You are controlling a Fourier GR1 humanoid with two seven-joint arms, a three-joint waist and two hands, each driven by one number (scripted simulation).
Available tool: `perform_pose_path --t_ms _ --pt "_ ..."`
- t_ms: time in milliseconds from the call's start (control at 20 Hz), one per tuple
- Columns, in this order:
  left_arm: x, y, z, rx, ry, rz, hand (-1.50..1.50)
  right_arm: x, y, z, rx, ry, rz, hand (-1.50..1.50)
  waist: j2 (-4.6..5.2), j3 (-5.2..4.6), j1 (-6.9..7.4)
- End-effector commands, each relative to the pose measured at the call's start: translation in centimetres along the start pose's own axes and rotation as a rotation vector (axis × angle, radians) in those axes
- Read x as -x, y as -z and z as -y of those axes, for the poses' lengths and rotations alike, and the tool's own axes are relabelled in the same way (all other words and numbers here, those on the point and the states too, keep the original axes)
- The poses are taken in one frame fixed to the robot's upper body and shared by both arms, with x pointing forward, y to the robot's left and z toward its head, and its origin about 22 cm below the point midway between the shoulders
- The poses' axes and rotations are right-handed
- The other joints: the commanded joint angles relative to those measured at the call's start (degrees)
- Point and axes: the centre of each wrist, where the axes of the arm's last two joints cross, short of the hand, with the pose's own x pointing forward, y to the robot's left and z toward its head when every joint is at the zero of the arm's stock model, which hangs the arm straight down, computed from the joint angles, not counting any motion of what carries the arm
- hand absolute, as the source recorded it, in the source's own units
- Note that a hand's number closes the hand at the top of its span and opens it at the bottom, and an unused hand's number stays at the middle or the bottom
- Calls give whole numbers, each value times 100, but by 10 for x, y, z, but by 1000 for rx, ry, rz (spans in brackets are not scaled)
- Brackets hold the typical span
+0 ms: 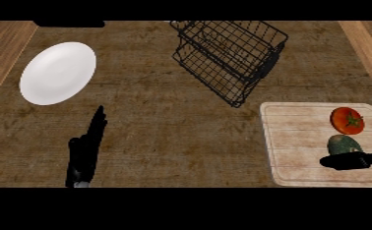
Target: Pick the squash from the cutting board and place it in the tiered basket
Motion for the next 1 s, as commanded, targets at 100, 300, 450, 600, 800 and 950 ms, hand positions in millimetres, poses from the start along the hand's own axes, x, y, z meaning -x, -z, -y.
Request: perform_pose_path --t_ms 100,300,450,600,800,950 --pt "5 -2 -13 -14 10 -1 0 -11 -7 -3 -53 -48 -186 -150 -13 -3 -54" --pt "8 1 -12 -5 0 -2 0 -9 -2 -2 -75 -44 -191 -150 -14 -3 -84" --pt "7 2 -1 -16 -6 -10 0 -8 23 -1 -99 -70 -209 -150 -3 -1 -71" --pt "5 3 -7 -1 6 -3 0 -14 18 -8 -129 -59 -227 -150 -8 -1 -64" --pt "7 -1 -5 -14 -3 -8 0 -1 23 -15 -161 -53 -235 -150 -14 0 -85" --pt "11 1 -4 -15 4 -15 0 1 34 -13 -171 -55 -254 -150 -7 1 -79"
